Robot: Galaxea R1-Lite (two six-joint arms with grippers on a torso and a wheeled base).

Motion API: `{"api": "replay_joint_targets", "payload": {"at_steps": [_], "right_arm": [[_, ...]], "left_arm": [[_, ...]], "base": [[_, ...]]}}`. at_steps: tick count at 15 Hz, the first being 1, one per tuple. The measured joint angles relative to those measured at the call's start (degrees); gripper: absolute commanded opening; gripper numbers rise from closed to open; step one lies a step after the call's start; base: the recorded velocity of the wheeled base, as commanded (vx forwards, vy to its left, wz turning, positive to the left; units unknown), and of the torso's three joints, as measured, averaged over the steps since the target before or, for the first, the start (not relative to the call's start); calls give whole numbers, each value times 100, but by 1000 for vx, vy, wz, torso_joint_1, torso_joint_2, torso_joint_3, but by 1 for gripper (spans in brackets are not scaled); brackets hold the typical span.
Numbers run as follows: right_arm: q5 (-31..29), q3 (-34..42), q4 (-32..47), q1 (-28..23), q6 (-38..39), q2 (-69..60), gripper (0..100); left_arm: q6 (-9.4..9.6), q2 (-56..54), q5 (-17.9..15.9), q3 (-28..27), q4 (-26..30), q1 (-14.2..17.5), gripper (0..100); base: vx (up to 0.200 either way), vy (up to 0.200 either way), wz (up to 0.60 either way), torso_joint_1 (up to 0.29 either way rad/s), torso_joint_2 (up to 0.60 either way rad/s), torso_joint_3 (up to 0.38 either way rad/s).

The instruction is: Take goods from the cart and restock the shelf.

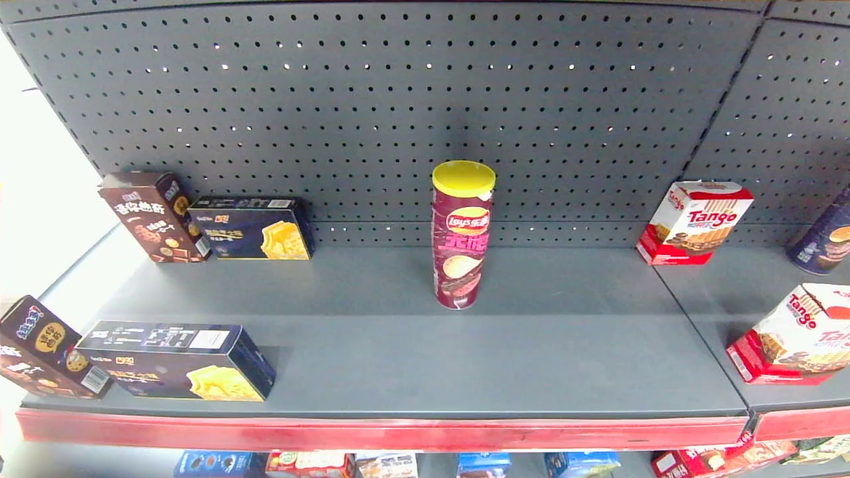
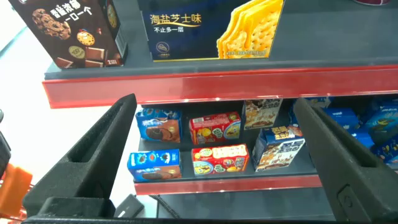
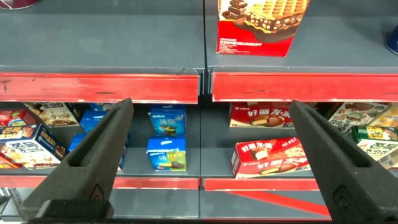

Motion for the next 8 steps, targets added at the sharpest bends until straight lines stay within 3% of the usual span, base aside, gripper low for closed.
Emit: {"api": "replay_joint_targets", "payload": {"at_steps": [6, 8], "right_arm": [[0, 0, 0, 0, -16, 0, 100], [-2, 0, 0, -5, -16, 0, 100]], "left_arm": [[1, 0, 0, 0, -2, 0, 100], [0, 0, 2, 0, -2, 0, 100]], "base": [[0, 0, 0, 0, 0, 0], [0, 0, 600, 5, 0, 2]]}}
